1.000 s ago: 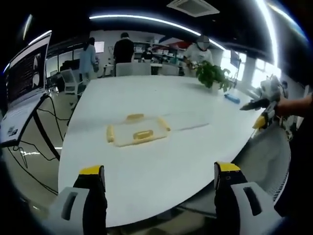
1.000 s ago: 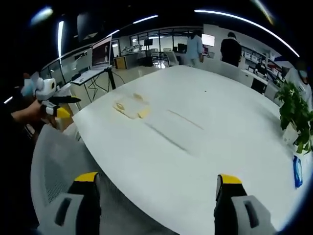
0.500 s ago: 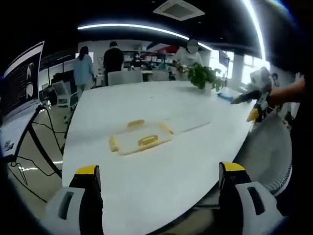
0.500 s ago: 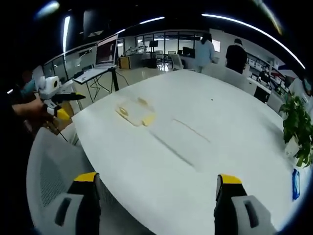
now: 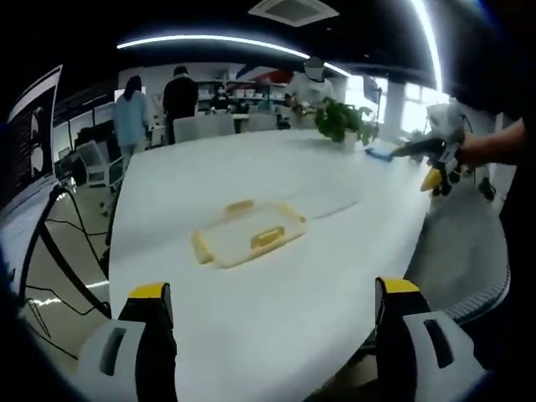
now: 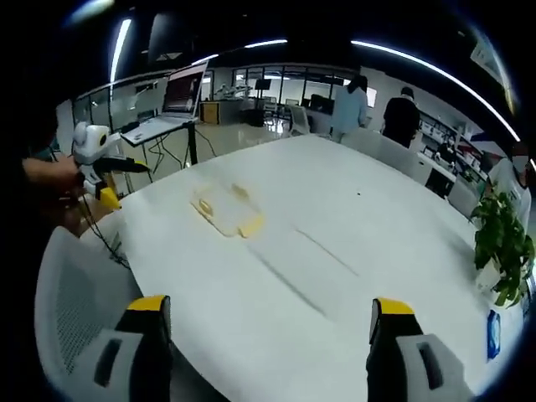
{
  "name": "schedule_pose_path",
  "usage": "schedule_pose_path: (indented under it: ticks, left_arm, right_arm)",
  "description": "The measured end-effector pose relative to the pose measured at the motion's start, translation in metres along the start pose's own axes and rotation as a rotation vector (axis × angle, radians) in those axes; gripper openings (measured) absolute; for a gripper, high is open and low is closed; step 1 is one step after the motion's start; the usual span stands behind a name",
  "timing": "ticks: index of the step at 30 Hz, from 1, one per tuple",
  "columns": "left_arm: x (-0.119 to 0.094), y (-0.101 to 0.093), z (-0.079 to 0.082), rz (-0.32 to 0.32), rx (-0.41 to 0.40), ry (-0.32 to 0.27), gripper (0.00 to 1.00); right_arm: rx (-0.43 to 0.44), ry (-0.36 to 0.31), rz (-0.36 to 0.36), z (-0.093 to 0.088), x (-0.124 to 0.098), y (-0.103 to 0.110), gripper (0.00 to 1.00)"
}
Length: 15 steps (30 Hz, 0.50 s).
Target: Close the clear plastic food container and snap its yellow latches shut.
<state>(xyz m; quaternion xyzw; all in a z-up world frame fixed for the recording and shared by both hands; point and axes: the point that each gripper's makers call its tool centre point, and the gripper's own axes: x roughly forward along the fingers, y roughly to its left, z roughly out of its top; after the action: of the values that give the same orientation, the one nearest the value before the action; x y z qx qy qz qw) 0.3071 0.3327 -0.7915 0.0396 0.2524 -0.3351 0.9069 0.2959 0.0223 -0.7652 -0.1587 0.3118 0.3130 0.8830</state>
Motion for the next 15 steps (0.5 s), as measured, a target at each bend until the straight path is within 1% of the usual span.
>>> schedule_pose_path:
  ticks: [1, 2, 3, 4, 5, 6, 8, 9, 11, 12, 13, 15]
  left_arm:
    - [0.001, 0.004, 0.001, -0.005, -0.007, 0.011, 0.99]
    - [0.000, 0.007, 0.003, 0.002, -0.005, 0.012, 0.99]
    - [-0.001, 0.014, 0.008, 0.021, 0.016, -0.007, 0.99]
    - [-0.001, 0.016, 0.010, 0.021, 0.018, -0.012, 0.99]
    - [-0.001, 0.021, 0.012, 0.028, 0.017, -0.016, 0.99]
    - [0.000, 0.024, 0.012, 0.035, 0.026, -0.025, 0.99]
    - [0.001, 0.030, 0.011, 0.044, 0.028, -0.023, 0.99]
    - [0.002, 0.032, 0.010, 0.051, 0.012, -0.018, 0.99]
    - [0.003, 0.037, 0.008, 0.065, 0.000, -0.020, 0.99]
    - [0.006, 0.037, 0.008, 0.056, -0.014, -0.027, 0.99]
    - [0.008, 0.037, 0.007, 0.053, -0.025, -0.026, 0.99]
    - [0.011, 0.038, 0.008, 0.057, -0.024, -0.043, 0.99]
  right_arm:
    - [-0.010, -0.006, 0.007, 0.004, 0.002, 0.001, 1.00]
    - [-0.016, -0.010, 0.011, 0.007, 0.005, 0.000, 1.00]
    - [-0.027, -0.019, 0.015, 0.011, 0.009, -0.002, 1.00]
    - [-0.042, -0.039, 0.026, 0.016, 0.012, -0.002, 1.00]
    - [-0.037, -0.068, 0.045, 0.023, 0.015, 0.000, 0.99]
    - [-0.006, -0.073, 0.079, 0.025, 0.018, 0.006, 1.00]
    - [-0.021, -0.061, 0.057, 0.026, 0.025, 0.001, 1.00]
    - [-0.036, -0.050, 0.055, 0.026, 0.027, 0.002, 1.00]
    - [-0.047, -0.039, 0.068, 0.026, 0.033, 0.003, 1.00]
    - [-0.047, -0.032, 0.068, 0.025, 0.035, 0.002, 1.00]
    - [-0.029, -0.009, 0.070, 0.023, 0.038, 0.001, 1.00]
    - [-0.018, -0.018, 0.079, 0.025, 0.043, 0.000, 1.00]
